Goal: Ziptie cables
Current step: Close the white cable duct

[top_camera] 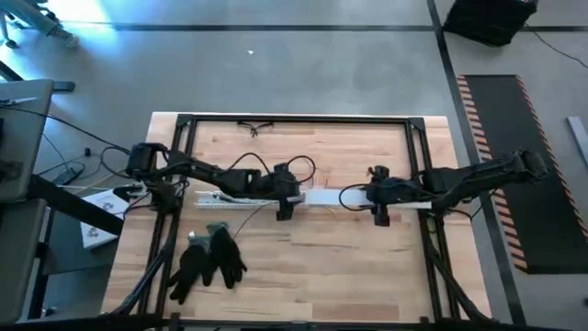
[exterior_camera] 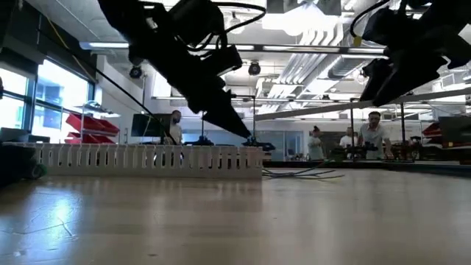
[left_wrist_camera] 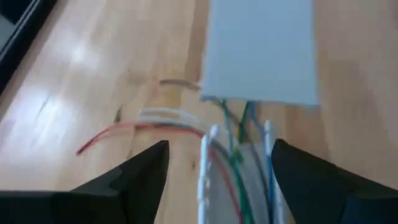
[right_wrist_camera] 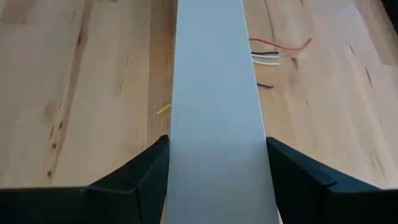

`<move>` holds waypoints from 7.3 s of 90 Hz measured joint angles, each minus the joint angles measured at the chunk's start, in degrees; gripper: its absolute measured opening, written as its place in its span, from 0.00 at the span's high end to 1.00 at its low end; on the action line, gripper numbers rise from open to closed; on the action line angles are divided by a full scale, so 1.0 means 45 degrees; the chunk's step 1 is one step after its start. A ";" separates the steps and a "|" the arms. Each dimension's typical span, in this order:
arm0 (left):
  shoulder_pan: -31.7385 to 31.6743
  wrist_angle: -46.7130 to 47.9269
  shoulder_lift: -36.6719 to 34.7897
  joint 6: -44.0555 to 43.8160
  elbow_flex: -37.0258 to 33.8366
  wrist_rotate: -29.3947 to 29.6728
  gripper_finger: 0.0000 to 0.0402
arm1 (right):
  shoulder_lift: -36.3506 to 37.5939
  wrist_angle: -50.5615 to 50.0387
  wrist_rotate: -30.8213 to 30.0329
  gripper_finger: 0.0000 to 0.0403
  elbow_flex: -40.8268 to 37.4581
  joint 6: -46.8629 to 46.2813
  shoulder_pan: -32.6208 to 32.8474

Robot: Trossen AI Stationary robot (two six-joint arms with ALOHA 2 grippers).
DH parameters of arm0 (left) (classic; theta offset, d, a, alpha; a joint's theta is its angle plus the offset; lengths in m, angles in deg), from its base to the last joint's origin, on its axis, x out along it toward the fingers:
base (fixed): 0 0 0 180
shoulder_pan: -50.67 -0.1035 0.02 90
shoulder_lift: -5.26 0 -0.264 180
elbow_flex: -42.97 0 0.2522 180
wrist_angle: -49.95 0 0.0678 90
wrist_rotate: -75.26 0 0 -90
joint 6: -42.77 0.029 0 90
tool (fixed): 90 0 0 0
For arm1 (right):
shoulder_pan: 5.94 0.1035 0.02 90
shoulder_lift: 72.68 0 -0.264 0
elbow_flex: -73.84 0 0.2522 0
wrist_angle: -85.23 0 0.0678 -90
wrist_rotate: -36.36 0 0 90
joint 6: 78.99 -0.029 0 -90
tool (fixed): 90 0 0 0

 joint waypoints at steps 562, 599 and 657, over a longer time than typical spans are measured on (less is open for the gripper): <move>0.0846 0.1780 0.0577 -0.1545 0.0335 0.0398 0.30 | -0.3993 0.4700 0.3422 0.49 -0.1695 -0.0164 -0.1763; 0.0936 0.4398 0.0557 -0.1422 0.2143 0.0046 0.28 | -0.3993 0.4666 0.3529 0.49 -0.1695 -0.0373 -0.1762; 0.0602 0.3304 0.0747 -0.1132 0.1643 0.0201 0.28 | -0.3997 0.4302 0.3433 0.49 -0.1127 -0.0052 -0.1749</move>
